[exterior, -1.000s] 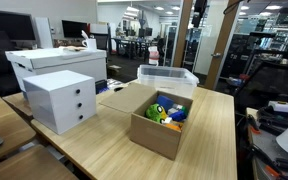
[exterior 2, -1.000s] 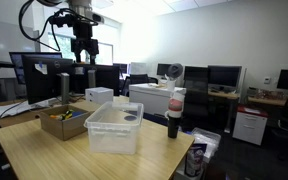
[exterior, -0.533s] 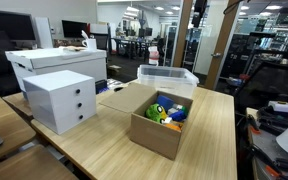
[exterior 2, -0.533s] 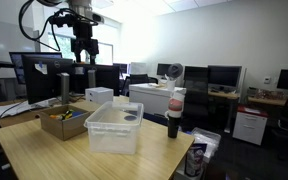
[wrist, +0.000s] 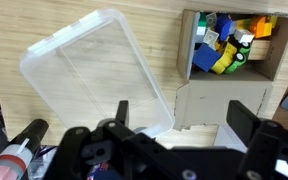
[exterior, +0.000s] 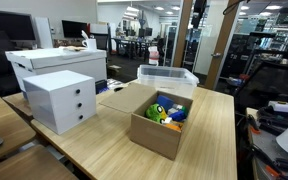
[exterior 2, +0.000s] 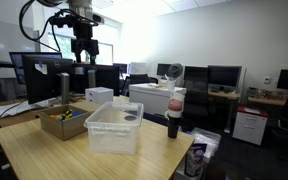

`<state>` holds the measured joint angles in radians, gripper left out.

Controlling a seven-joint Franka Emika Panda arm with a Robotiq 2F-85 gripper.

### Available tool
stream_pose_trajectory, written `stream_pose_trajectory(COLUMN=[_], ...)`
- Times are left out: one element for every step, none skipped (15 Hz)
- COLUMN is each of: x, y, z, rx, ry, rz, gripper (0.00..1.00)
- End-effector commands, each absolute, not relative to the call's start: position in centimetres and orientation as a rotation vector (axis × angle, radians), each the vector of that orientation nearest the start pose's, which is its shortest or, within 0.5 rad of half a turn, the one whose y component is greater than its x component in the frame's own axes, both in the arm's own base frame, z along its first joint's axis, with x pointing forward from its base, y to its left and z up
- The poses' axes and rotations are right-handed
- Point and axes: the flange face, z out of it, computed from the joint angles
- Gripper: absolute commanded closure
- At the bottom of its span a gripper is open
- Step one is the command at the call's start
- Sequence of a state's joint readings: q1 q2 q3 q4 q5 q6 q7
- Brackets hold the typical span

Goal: Close the lid of the brown box

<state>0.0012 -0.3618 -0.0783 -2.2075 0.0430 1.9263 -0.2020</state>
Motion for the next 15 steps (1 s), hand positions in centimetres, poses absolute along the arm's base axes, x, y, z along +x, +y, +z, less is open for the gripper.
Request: stream_pose_trajectory(x=[46.8,47.2,47.6,48.0,48.4,49.0,49.4,49.8,50.4,51.0,51.6,52.3,53.1,54.0,54.9], y=[-2.3,-2.0,-1.6,-1.2,-1.0,-0.7,-0.1,0.5,0.9,1.4,1.9,2.5,3.3,4.1,4.9], z=[52.5,52.2,51.9,51.6,51.2,50.8,50.4,50.1,49.6,49.2,48.7,48.3,47.7,47.2,46.6], rx=[-3.061,-3.055,-3.059,-3.060,-3.066,-3.068,-3.072,-3.073,-3.073,-3.072,-3.072,-3.068,-3.067,-3.065,-3.061], ry=[-0.202,-0.213,-0.218,-0.230,-0.236,-0.242,-0.250,-0.260,-0.269,-0.292,-0.307,-0.330,-0.346,-0.359,-0.367], rz=[-0.137,-0.143,-0.138,-0.136,-0.127,-0.118,-0.110,-0.107,-0.085,-0.074,-0.061,-0.051,-0.039,-0.030,-0.031], gripper=[0.00,0.00,0.00,0.00,0.00,0.00,0.00,0.00,0.00,0.00,0.00,0.00,0.00,0.00,0.00])
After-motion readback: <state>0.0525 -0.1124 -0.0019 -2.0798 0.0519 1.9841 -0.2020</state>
